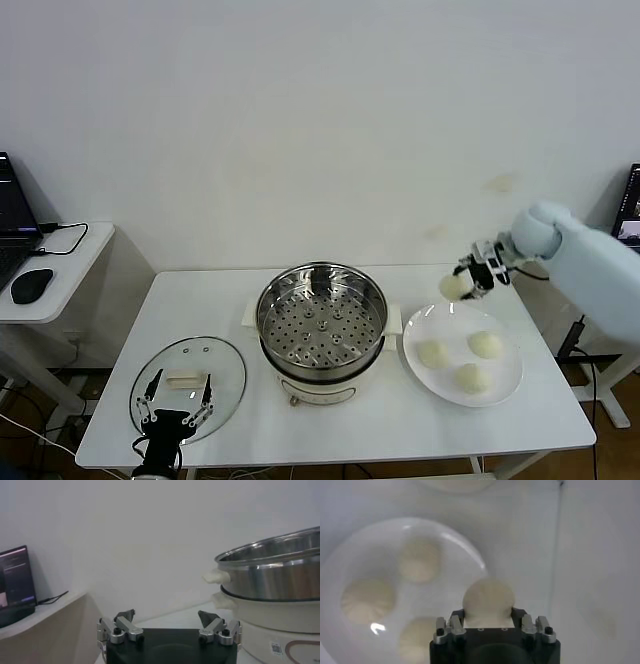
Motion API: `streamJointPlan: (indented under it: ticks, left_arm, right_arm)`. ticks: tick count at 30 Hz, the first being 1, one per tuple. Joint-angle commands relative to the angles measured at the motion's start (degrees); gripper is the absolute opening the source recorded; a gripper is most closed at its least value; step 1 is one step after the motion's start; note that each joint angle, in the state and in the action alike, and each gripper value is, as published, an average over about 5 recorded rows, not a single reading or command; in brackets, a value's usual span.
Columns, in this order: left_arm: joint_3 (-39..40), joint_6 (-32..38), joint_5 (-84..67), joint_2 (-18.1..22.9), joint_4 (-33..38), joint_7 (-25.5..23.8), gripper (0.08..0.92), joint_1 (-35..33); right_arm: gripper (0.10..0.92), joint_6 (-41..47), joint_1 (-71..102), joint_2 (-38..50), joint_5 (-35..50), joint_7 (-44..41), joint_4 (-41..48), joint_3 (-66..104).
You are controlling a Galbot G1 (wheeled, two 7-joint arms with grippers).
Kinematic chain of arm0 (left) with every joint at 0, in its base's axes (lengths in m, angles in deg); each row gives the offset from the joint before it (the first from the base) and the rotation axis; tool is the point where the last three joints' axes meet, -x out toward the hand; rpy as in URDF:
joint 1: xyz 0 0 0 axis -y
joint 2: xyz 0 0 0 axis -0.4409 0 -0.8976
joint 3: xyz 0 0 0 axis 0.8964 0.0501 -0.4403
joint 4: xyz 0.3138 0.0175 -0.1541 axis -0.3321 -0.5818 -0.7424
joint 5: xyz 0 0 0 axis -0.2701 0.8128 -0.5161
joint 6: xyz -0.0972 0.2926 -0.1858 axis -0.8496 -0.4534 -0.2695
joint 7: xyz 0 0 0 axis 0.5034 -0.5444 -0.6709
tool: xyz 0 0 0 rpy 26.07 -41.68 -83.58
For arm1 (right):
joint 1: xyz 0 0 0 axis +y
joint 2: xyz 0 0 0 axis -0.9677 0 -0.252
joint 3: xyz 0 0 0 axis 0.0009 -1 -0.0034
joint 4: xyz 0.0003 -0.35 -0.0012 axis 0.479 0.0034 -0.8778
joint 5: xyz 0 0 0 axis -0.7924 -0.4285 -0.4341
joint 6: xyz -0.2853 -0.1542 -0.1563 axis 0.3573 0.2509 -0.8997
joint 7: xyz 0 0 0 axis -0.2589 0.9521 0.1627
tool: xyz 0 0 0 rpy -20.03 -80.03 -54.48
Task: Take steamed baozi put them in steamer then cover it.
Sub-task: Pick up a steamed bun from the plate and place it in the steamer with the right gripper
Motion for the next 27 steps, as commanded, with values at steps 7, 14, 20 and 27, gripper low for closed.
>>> streamJointPlan:
  ticks: [7, 14, 20, 27]
  left_arm:
    - [-1.0, 0.3, -1.8, 0.5, -0.6, 0.0, 0.823, 0.0]
    - [-2.0, 0.7, -1.9, 0.7, -0.7, 0.0, 0.823, -0.1]
    - [-2.8, 0.7, -2.0, 0.7, -0.9, 0.0, 0.823, 0.1]
    - [-3.2, 0.9, -2.1, 0.7, -1.2, -0.1, 0.823, 0.5]
  right_arm:
    - [0.594, -3.8, -16.6, -14.2, 11.4, 5.4, -3.7, -15.7]
    - [0.595, -9.3, -13.4, -21.4, 5.5, 7.6, -2.2, -19.4]
    - [0.595, -13.5, -10.2, -24.0, -0.1, 8.6, -2.5, -21.2]
    - [0.594, -21.1, -9.2, -27.6, -8.9, 9.5, 1.2, -22.7]
